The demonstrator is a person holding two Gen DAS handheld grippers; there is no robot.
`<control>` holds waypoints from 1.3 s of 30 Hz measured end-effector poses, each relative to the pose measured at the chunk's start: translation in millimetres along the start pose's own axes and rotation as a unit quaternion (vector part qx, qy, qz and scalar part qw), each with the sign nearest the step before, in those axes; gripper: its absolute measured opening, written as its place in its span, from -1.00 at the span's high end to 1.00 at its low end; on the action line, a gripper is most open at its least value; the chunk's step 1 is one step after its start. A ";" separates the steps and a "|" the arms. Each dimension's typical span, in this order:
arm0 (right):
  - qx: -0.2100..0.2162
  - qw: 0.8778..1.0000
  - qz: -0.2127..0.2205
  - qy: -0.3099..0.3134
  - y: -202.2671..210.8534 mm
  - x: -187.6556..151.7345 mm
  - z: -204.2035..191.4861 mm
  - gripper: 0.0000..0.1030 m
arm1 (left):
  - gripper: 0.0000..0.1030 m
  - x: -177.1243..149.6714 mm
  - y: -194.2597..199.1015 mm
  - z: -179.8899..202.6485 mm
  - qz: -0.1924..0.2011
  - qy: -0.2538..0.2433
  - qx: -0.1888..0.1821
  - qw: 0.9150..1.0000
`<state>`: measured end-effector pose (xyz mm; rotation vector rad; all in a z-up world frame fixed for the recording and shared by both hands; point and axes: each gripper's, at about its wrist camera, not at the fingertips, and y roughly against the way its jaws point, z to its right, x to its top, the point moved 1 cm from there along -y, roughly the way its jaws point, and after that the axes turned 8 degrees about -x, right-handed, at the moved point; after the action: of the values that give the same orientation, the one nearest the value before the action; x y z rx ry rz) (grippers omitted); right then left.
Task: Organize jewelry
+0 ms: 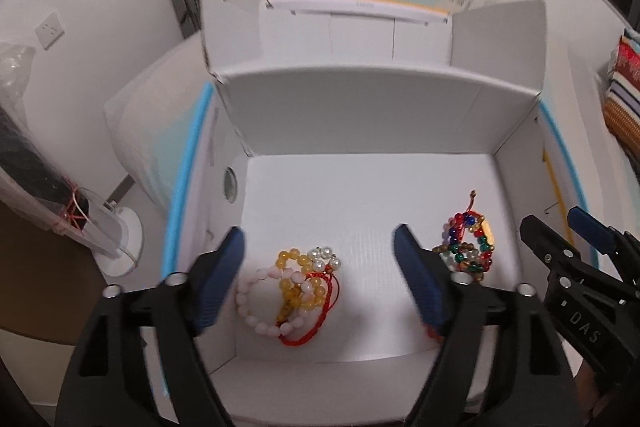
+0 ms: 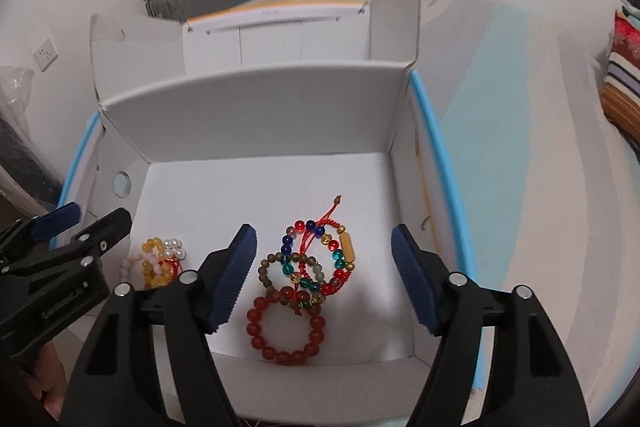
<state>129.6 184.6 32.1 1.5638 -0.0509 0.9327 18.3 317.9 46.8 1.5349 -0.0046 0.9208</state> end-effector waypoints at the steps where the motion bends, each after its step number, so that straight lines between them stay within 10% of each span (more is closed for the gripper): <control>1: 0.001 1.000 0.004 0.000 4.6 -0.6 0.8 -0.36 | -0.63 -2.6 7.4 0.4 0.007 0.001 -0.004 1.000; 13: -0.013 0.997 0.077 -0.011 69.7 -33.3 6.5 -0.85 | -0.89 -47.3 68.2 -5.7 0.072 -0.010 -0.009 0.997; 39: -0.026 0.994 0.108 -0.018 113.6 -110.8 5.6 -0.85 | -0.89 -117.9 100.3 -4.5 0.108 -0.030 -0.019 0.993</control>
<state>-1.7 100.1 61.3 1.5471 -0.2732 1.0636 -114.6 240.9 66.4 1.5460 -0.2348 1.0381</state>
